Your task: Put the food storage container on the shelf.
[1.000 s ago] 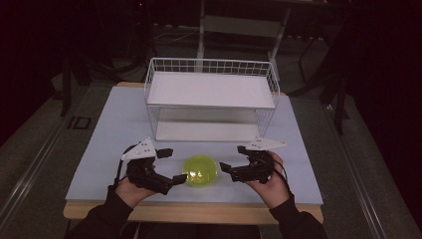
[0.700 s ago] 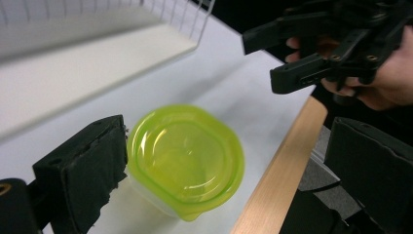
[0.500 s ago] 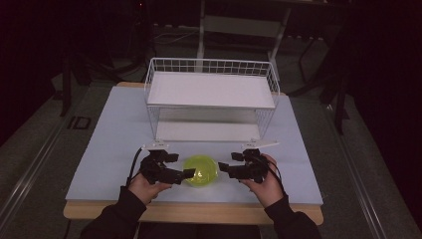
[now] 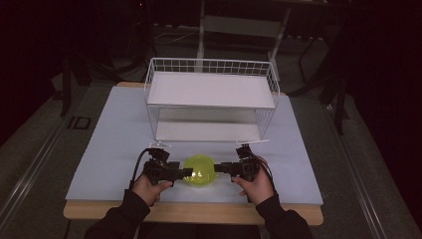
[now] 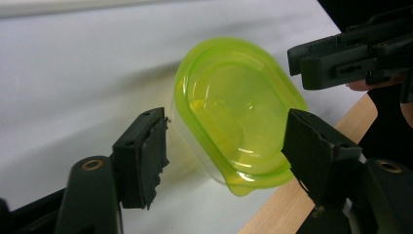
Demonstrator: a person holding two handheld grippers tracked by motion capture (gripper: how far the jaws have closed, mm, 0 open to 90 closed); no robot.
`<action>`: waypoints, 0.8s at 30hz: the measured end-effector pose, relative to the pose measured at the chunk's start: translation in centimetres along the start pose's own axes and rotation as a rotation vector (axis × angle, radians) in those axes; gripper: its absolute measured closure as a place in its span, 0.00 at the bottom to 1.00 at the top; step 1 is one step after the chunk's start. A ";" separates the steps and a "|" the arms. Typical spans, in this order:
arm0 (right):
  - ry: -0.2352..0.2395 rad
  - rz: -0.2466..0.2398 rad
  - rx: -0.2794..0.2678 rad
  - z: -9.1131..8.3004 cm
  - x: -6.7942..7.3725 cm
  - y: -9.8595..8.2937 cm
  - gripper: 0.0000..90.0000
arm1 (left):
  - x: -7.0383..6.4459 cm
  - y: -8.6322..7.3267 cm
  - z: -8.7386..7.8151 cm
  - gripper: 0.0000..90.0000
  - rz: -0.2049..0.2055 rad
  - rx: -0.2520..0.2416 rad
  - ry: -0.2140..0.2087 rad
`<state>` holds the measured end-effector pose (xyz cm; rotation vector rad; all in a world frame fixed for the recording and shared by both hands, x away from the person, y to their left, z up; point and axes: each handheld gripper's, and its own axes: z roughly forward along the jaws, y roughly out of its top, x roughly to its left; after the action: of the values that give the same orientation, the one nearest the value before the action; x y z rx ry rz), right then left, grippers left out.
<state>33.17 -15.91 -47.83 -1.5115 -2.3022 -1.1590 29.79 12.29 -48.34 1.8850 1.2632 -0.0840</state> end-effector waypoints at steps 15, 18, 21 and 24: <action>-0.005 0.026 0.053 1.0 0.4 -0.2 0.81 | 1.1 -0.6 1.0 0.73 -0.082 0.057 -0.046; 0.010 0.039 0.048 0.9 0.5 -0.3 0.84 | 1.0 -0.4 0.8 0.77 -0.107 0.097 -0.054; 0.008 0.036 0.025 0.5 0.9 -0.4 0.89 | 0.7 -0.5 0.4 0.84 -0.118 0.086 -0.029; -0.014 -0.001 0.018 0.2 1.6 -0.5 0.89 | 0.7 -0.5 0.2 0.89 -0.128 0.071 -0.030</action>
<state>32.08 -14.73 -47.45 -1.5172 -2.3161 -1.1286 29.85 12.80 -49.07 1.8544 1.3759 -0.2270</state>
